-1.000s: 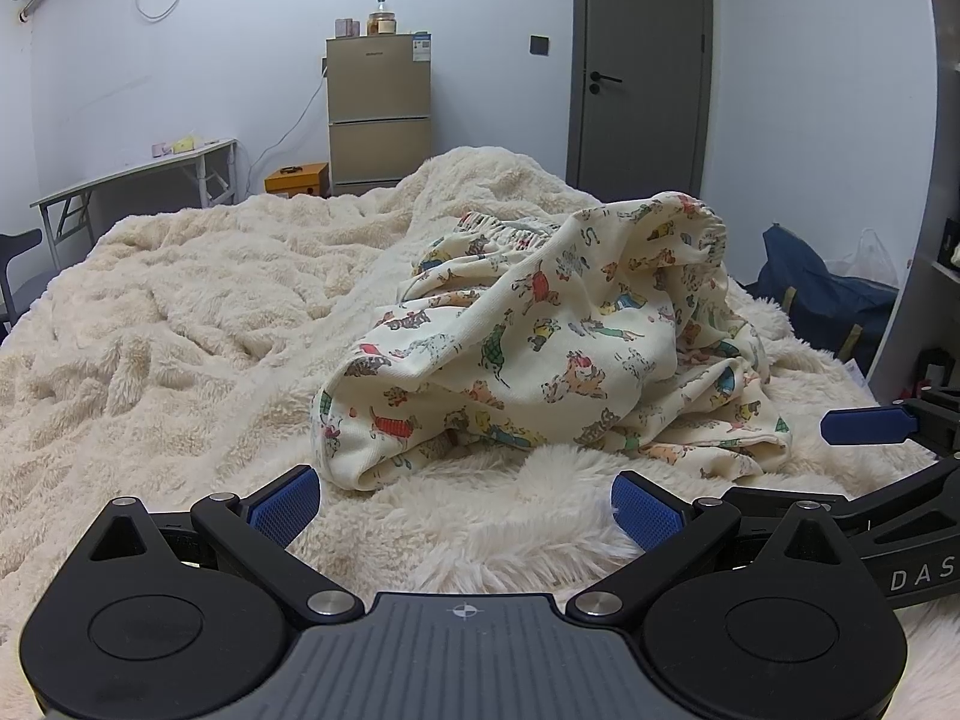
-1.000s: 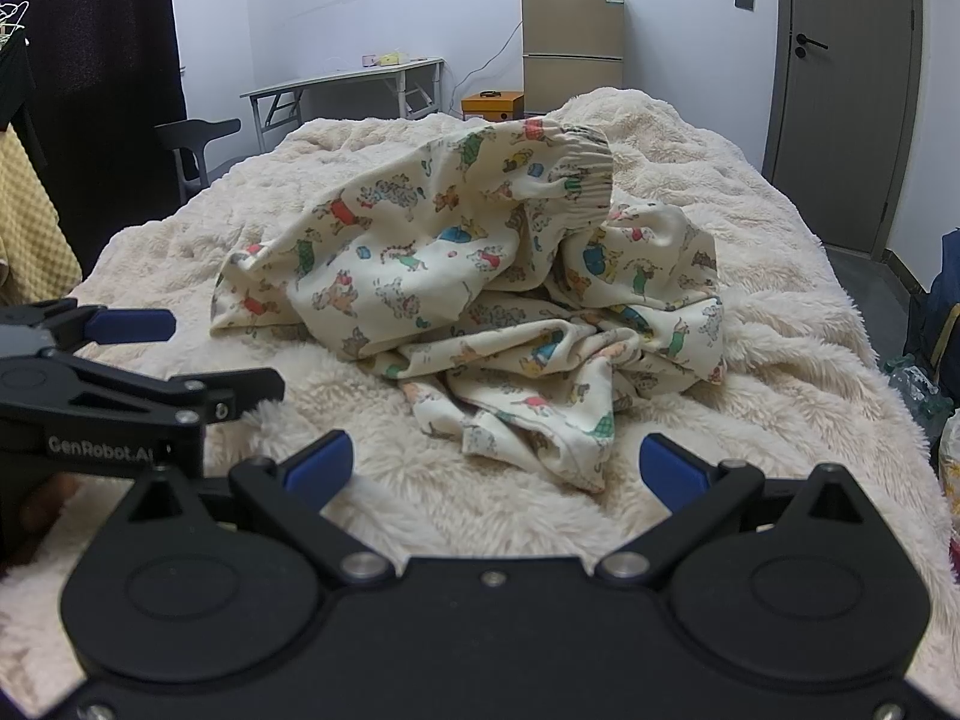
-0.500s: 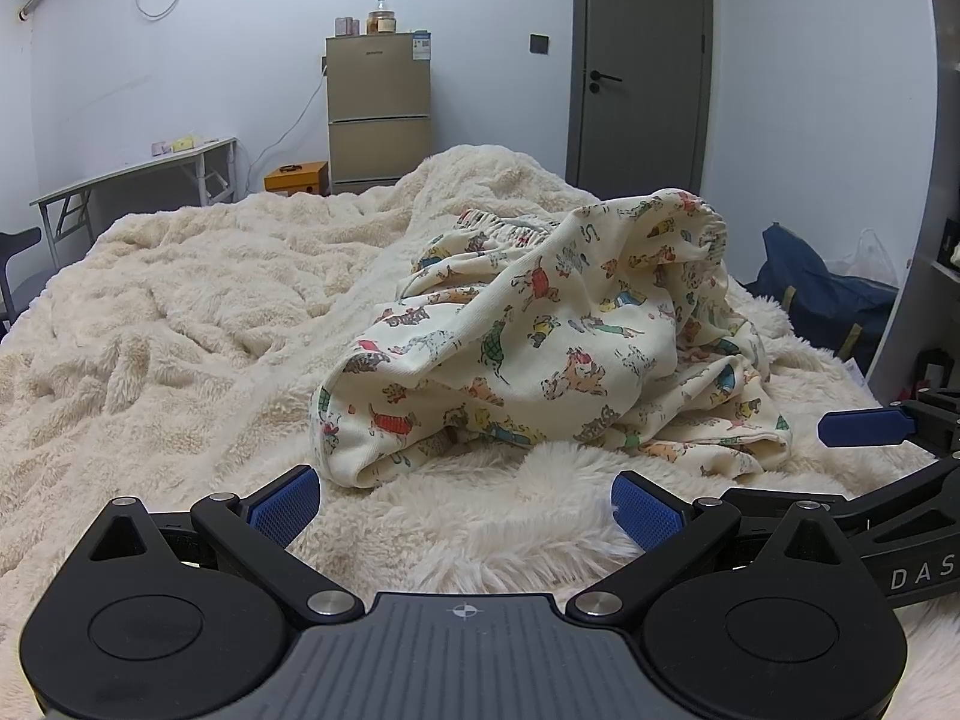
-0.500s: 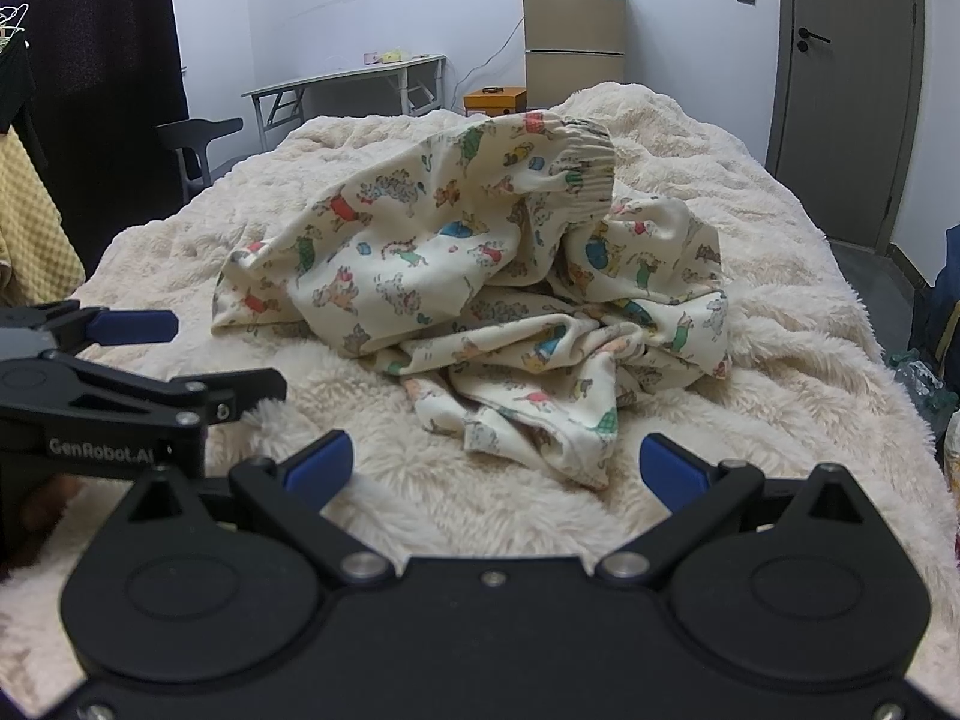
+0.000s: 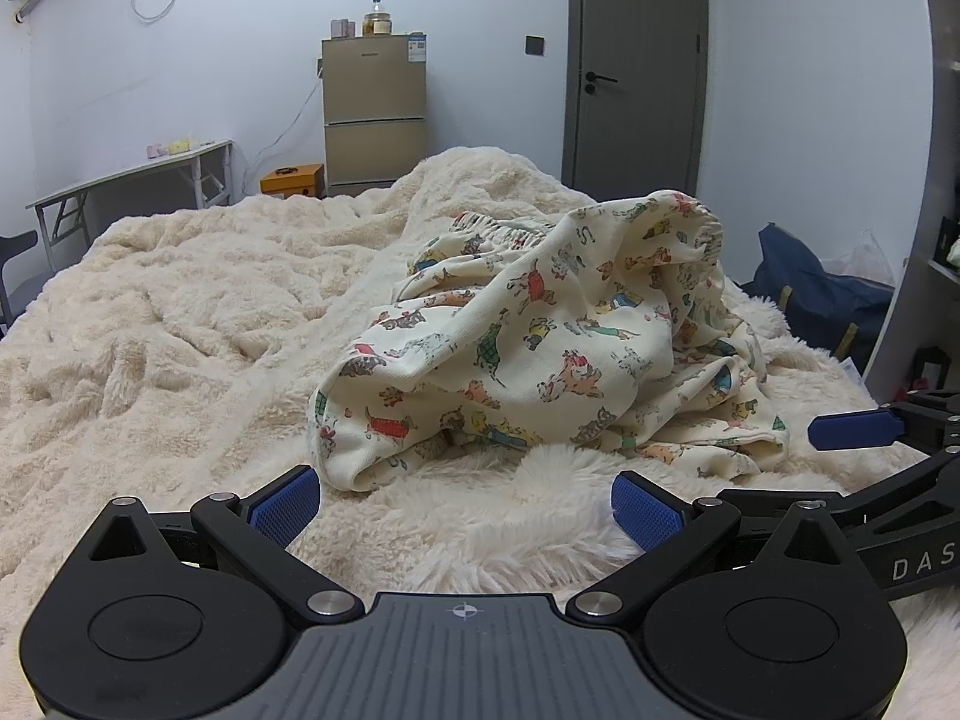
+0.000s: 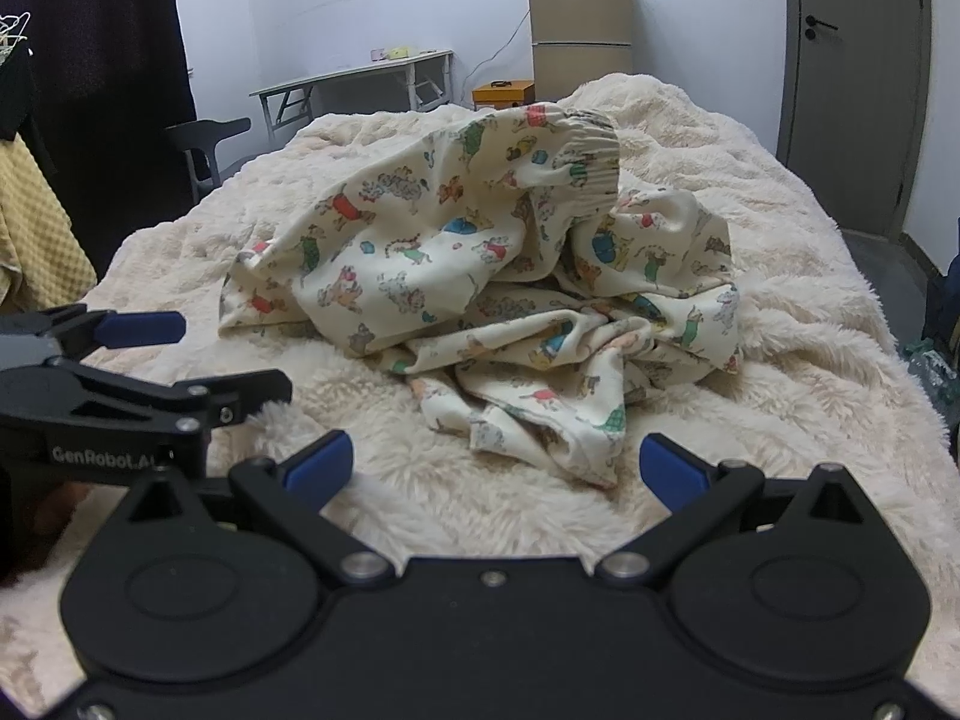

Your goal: Fold clothes

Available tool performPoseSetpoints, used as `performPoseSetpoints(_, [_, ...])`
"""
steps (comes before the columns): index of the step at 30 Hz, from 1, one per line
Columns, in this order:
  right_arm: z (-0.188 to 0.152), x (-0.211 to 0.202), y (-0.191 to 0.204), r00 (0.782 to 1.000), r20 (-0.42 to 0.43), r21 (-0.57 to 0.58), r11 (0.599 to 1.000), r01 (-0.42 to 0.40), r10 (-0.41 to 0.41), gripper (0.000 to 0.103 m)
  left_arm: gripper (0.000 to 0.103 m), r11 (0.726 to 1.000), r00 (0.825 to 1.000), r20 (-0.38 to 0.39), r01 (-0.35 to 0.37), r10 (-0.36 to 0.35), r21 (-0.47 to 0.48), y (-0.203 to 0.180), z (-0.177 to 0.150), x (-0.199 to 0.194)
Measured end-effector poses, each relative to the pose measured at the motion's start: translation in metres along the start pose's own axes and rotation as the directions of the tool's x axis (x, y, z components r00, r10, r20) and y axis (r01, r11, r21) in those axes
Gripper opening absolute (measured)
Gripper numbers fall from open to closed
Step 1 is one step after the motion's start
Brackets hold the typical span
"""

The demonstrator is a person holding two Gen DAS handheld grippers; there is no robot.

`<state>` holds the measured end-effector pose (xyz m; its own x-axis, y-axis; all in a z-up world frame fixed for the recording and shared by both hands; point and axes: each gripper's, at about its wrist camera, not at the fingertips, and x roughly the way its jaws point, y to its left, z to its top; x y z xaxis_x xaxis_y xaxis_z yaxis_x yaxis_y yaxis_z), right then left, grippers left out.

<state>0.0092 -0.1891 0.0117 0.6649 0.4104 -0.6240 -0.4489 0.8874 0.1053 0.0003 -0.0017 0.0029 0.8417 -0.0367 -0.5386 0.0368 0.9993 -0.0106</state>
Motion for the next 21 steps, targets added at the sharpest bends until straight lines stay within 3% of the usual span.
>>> performPoseSetpoints(8, [0.025, -0.005, -0.032, 0.996, 0.079, 0.063, 0.997, -0.052, 0.047, 0.103, 0.103, 1.0, 0.998, 0.062, 0.007, -0.009, 0.023, 0.009, 0.014, 0.001])
performPoseSetpoints(15, [0.046, -0.002, -0.058, 0.982, 0.162, 0.065, 0.992, -0.112, 0.1, 0.103, 0.103, 0.996, 0.993, 0.073, 0.093, -0.093, 0.005, 0.014, 0.012, 0.009])
performPoseSetpoints(21, [0.076, 0.007, -0.075, 0.974, 0.167, 0.081, 0.982, -0.17, 0.155, 0.103, 0.103, 0.999, 0.991, 0.126, 0.03, -0.035, 0.037, 0.011, 0.016, 0.004])
